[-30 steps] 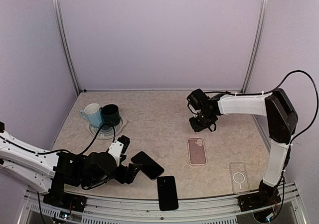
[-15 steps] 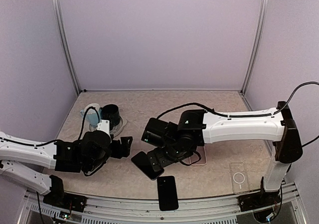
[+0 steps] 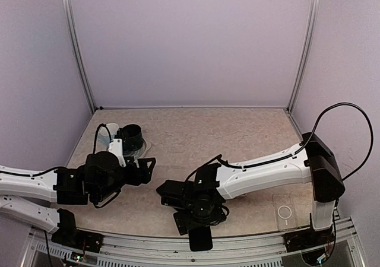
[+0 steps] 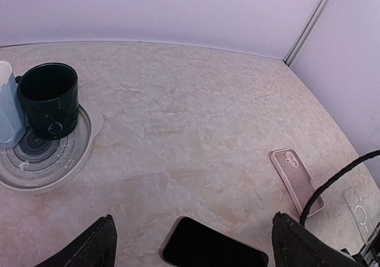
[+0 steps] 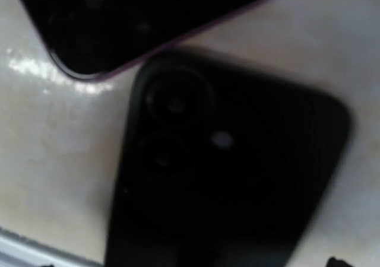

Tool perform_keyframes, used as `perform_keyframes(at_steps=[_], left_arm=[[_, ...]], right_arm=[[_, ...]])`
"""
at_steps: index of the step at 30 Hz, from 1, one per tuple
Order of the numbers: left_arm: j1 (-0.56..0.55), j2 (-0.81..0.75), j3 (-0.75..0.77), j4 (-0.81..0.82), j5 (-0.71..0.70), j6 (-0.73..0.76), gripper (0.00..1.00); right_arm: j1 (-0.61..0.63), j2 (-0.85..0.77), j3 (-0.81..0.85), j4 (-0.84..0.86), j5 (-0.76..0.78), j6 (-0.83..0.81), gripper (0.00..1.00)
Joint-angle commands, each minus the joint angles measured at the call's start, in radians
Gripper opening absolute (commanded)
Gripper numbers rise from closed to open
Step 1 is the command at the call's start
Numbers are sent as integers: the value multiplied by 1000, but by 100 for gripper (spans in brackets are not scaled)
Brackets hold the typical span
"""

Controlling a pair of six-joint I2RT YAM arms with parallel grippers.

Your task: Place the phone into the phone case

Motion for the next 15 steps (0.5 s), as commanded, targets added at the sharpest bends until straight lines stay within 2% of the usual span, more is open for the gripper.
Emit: perform_keyframes(at_steps=[1,9,11,15], left_arm=[[5,-52,-44,13,19,-20,89],[5,-23,-22,22,14,-9,89],[5,-5,-19,32,19,-3,89],[4,37,10,15,22,11,89]], right_arm=[[7,76,0,21,-55,19,99],[2,67,-80,-2,-55,55,94],[2,67,-94,5,-55,50,84],[-10,49,-126,39,-54,41,54]])
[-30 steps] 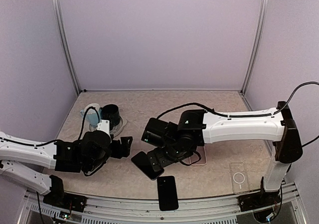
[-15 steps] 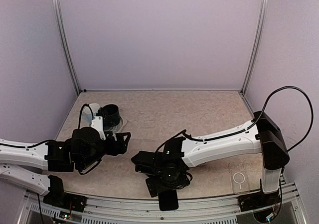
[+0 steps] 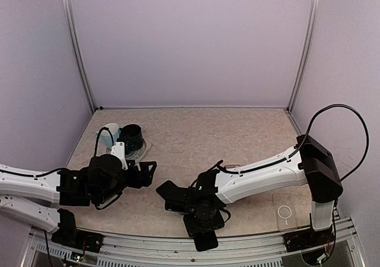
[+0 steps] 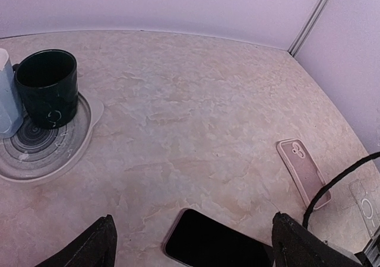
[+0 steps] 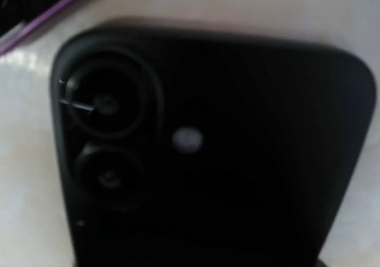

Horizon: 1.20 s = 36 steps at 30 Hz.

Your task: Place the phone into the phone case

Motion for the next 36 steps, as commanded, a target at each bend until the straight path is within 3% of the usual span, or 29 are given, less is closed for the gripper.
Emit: perform_keyframes(at_steps=[1,5,10,16,24,28,31,36], left_arm=[[4,43,47,-1,12,24,89],[4,58,53,16,29,50,89],[8,51,66,53,70,94,90],[69,39,53,173,228,193,93],[137,110,39,309,458,207,93],[150,191,72,372,624,363,91],[156,157,71,431,743,522,93],[158,99,118,420,773,780,99]], right_arm=[[-13,8,-62,9,-9,2,48],[-34,-33,-60,20,53,-30,37],[-60,-133,-134,163,91,-147,38],[-155,-291,-352,417,-6,-243,37],[-198,-418,-462,535,-48,-377,37],[-239,-500,-525,634,-141,-507,36],[-278,-564,-543,631,-167,-596,37],[-332,-676,-542,593,-181,-690,37]])
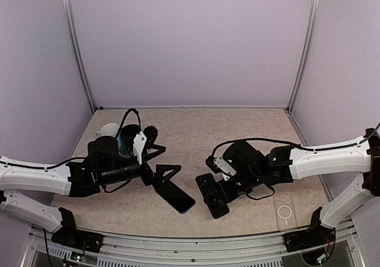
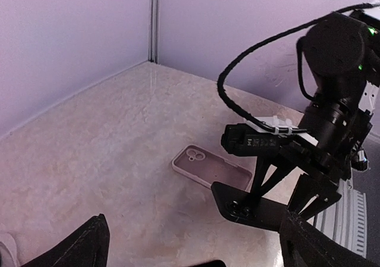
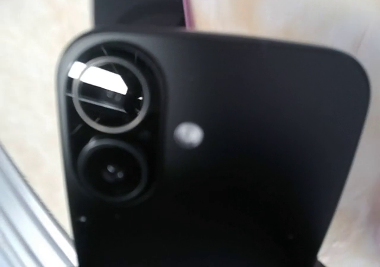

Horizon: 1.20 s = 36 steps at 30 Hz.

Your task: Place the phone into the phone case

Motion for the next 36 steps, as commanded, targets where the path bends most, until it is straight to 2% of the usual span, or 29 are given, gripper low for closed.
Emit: perform_keyframes(at_steps=[1,3,7,9,13,18,20,23,25,31,36], left_arm=[[6,-36,103,24,129,361,99],[6,-4,237,-122,176,500,99],[9,93,491,-490,204,827,86],[29,122,576,-640,255,1000,84],[120,172,683,-747,450,1109,85],[122,289,909,-1086,557,1242,83],[110,271,889,-1075,515,1275,82],[27,194,708,-850,400,1320,80],[-6,155,660,-773,373,1343,76],[9,123,610,-664,336,1424,75],[-2,141,634,-700,375,1428,73]], right_arm=[[-50,-116,6,49,-79,-145,38],[-73,-142,35,62,-149,-199,38],[-104,-162,102,56,-265,-339,37],[-106,-173,133,32,-294,-399,38],[-110,-212,159,15,-326,-503,39],[-135,-220,197,-36,-330,-576,38],[-151,-207,214,-44,-382,-608,38],[-158,-164,259,-75,-411,-627,38],[-161,-139,284,-97,-432,-640,37],[-168,-138,285,-108,-529,-663,39],[-179,-116,307,-146,-588,-701,38]])
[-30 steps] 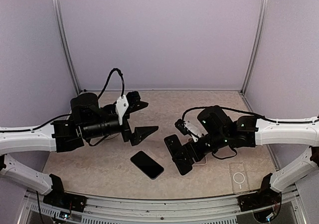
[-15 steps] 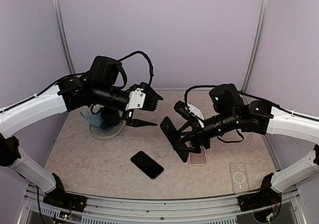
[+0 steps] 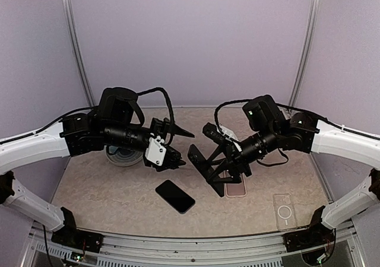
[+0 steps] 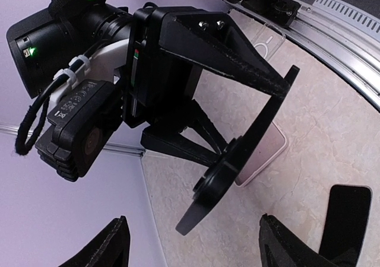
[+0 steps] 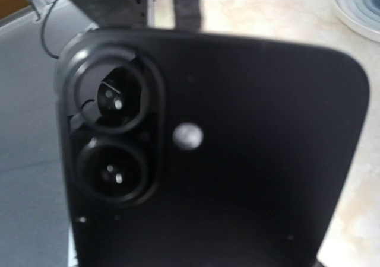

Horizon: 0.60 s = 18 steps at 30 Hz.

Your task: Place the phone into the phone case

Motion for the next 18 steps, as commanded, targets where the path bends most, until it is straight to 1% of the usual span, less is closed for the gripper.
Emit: perform_keyframes(at_steps=[1,3,5,9,11,14,18], left_arm=[[-15,7,18,30,20,39,73],[-25,24,34,6,47,46,70],[-30,33,42,-8,63,43,66],[-22,20,25,3,82,27,46],[-16,18,32,-4,104,22,39],[-28,25,39,-16,139,24,38],[-36,41,47,-15,153,34,41]], right_arm=[[-16,21,57,-18,-118,-56,38],[-16,35,68,-34,-131,-71,38],[-17,43,72,-42,-121,-82,38],[-18,44,81,-45,-126,-86,38],[-19,46,81,-44,-132,-94,38],[-18,55,95,-61,-114,-113,38],[-18,64,122,-97,-130,-149,39]])
